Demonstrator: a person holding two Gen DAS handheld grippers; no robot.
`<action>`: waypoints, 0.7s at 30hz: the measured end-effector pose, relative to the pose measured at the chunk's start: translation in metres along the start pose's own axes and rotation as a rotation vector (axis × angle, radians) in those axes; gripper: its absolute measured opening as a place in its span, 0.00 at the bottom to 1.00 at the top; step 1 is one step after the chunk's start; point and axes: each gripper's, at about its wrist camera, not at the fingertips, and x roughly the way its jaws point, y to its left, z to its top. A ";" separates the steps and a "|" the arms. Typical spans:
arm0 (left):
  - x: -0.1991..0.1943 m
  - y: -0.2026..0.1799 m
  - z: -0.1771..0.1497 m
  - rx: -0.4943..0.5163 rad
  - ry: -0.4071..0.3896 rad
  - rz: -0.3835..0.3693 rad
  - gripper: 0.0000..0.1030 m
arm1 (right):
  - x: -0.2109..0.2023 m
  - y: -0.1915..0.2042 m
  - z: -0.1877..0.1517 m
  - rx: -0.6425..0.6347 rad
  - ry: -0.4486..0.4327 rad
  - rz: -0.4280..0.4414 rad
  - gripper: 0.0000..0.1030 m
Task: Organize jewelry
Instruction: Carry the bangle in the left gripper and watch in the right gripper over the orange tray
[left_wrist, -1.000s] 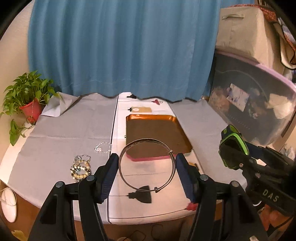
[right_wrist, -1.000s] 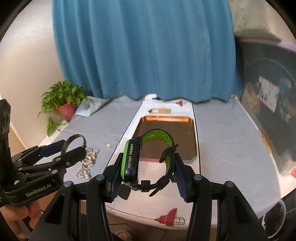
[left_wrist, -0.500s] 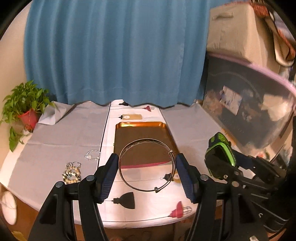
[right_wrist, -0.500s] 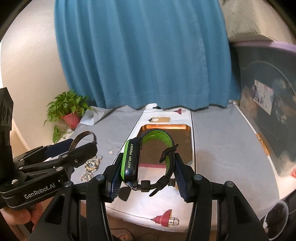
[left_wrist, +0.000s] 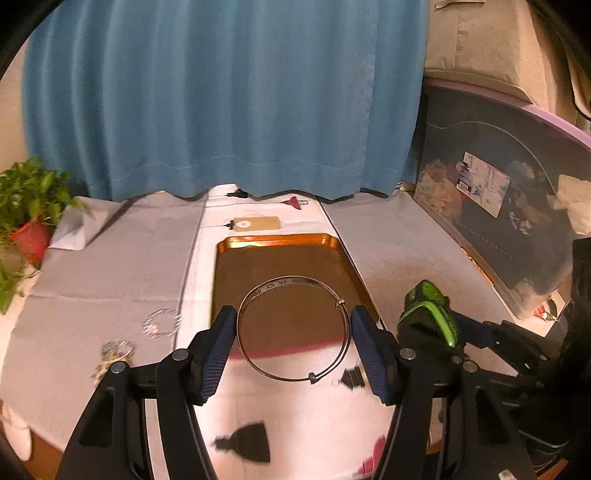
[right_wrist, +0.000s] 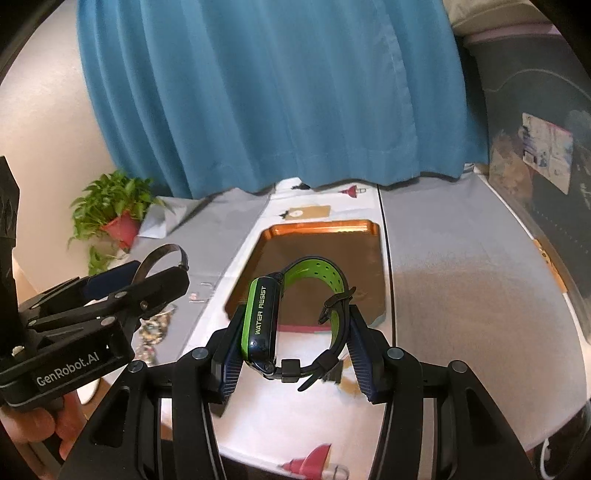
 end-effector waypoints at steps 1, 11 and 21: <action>0.011 0.000 0.002 0.004 0.001 0.006 0.58 | 0.007 -0.003 0.001 0.001 0.005 -0.001 0.50; 0.096 0.026 0.006 -0.004 -0.022 0.038 0.58 | 0.100 -0.041 0.016 -0.003 0.069 -0.037 0.50; 0.179 0.057 -0.007 -0.090 0.147 0.034 0.58 | 0.185 -0.059 0.026 0.018 0.133 -0.013 0.50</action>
